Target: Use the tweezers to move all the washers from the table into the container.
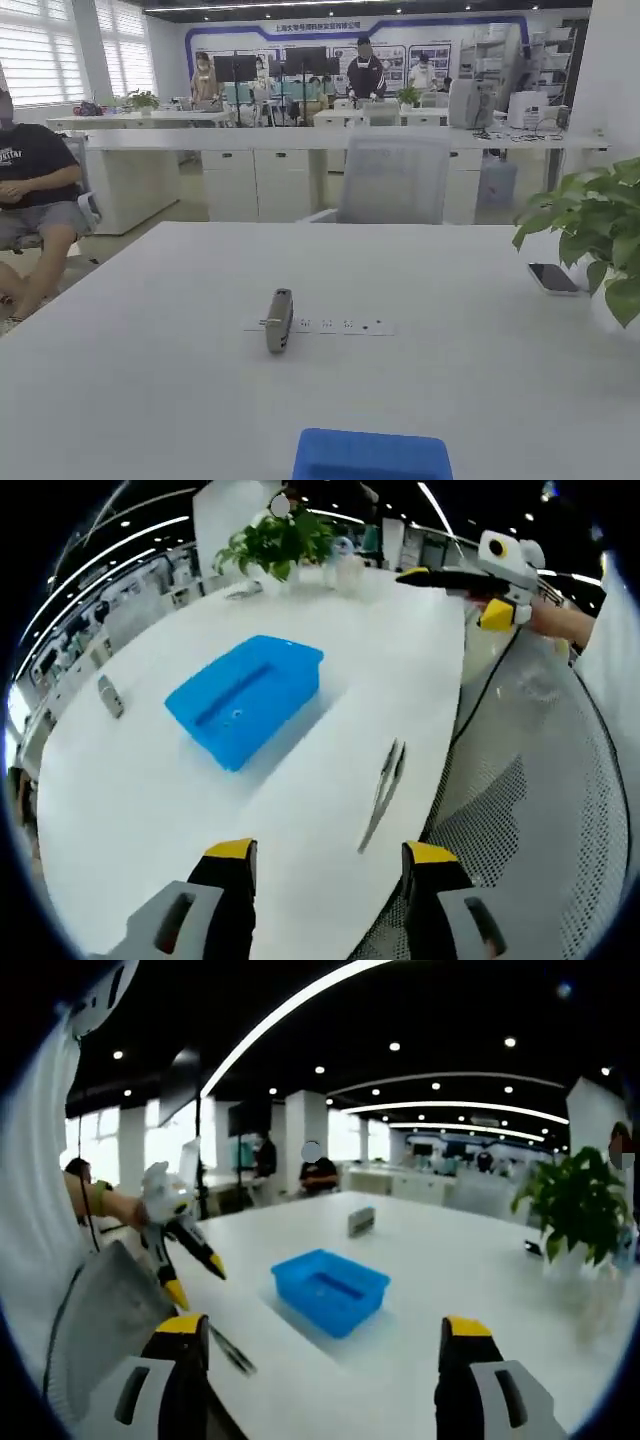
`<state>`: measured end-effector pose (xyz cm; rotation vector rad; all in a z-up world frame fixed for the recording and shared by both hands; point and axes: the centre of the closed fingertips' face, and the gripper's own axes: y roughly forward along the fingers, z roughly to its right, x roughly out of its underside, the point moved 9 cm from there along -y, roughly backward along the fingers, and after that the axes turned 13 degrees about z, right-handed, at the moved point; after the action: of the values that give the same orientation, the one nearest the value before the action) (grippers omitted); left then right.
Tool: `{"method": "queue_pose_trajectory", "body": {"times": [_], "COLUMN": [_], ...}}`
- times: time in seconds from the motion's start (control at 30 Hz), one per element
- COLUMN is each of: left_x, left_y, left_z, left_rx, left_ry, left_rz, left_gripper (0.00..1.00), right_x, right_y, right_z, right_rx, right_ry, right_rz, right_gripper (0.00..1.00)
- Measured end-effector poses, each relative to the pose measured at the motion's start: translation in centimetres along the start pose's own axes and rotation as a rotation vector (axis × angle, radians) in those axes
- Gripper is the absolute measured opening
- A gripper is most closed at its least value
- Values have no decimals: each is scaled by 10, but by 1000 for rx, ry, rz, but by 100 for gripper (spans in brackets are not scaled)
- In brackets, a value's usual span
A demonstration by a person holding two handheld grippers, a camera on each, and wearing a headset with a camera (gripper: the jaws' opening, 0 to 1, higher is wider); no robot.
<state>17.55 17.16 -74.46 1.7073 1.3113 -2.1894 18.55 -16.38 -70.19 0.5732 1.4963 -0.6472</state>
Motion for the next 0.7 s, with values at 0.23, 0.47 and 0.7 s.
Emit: {"method": "queue_pose_trajectory", "body": {"times": [0.23,0.47,0.7], "left_x": [-13,-30,-27], "left_y": [-36,-51,-57], "left_z": [0,1,-7], "left_rx": [-234,-375,-464], "left_ry": [-48,-165,-178], "left_rz": [388,766,910], "left_gripper": [78,99,99], "right_x": [-6,-3,-1], "right_y": [1,0,-4], "right_z": [-2,6,14], "right_rx": [43,102,182], "right_ry": [-41,12,28], "right_rz": [52,86,118], "right_gripper": [99,99,99]}}
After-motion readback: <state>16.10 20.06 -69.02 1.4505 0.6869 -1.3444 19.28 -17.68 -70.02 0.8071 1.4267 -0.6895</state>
